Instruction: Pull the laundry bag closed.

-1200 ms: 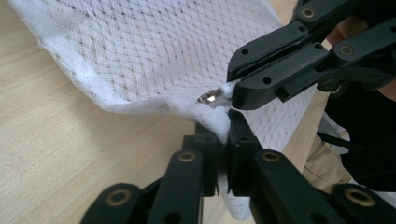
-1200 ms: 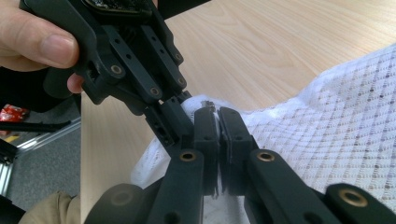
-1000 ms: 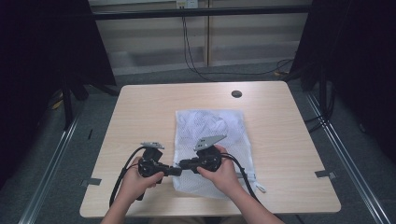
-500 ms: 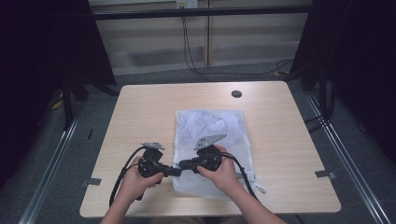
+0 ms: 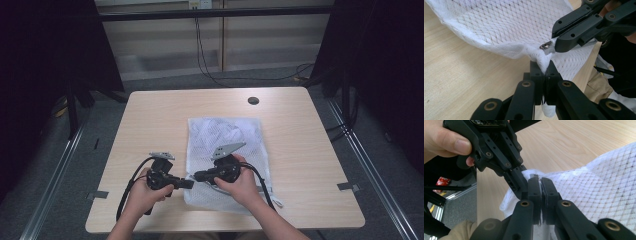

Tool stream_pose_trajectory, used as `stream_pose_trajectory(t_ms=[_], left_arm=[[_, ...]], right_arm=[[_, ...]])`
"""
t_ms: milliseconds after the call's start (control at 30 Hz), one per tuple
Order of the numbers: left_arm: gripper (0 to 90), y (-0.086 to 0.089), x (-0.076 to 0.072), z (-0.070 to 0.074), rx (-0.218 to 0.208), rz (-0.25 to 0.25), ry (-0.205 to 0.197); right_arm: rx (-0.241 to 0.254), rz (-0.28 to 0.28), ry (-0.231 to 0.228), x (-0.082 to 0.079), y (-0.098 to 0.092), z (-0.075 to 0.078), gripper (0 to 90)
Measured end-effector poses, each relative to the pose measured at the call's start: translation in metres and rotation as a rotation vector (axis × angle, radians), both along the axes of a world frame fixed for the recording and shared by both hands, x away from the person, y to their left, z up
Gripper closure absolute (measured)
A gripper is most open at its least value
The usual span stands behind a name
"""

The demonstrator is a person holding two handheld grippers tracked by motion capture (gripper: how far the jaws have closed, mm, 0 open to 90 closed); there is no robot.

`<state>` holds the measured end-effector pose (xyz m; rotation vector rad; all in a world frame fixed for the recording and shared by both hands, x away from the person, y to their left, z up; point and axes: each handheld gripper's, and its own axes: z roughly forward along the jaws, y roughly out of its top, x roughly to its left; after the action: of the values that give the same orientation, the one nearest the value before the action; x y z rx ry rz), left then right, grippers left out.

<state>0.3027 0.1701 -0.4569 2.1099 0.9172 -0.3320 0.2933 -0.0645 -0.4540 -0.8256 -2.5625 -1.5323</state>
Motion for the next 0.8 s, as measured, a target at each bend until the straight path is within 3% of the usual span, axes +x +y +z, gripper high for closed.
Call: stream_pose_trajectory(t_ms=[167,433,467,500,533,600,800], left_arm=[[87.7,-0.0001,-0.0001,-0.0002,-0.013,-0.001,0.009],[77.9,-0.0004,0.0009,0.0007,-0.024,-0.003,0.016],[78.0,-0.0003,0.0009,0.0007,-0.027,0.003,0.018],[86.6,-0.0003,0.0008,0.0011,-0.02,0.008,0.02],[87.6,0.0004,0.0014,0.0016,-0.014,0.01,0.022],[88.1,0.0018,0.0023,0.003,-0.007,0.028,0.031],[88.6,0.0059,0.0033,0.0037,-0.042,0.066,0.068]], right_arm=[[0.0,0.002,-0.007,-0.0013,-0.0013,-0.0001,87.4],[-0.016,-0.005,-0.028,-0.0014,0.0023,-0.0018,87.4],[-0.019,-0.008,-0.028,-0.0015,0.0025,-0.0016,87.4],[-0.025,-0.009,-0.028,-0.0017,0.003,-0.0015,87.4],[-0.025,-0.008,-0.03,-0.0017,0.0026,-0.0013,87.4],[-0.025,-0.01,-0.03,-0.0019,0.002,-0.0008,87.4],[-0.013,-0.009,-0.031,-0.0031,-0.0037,0.0023,87.5]])
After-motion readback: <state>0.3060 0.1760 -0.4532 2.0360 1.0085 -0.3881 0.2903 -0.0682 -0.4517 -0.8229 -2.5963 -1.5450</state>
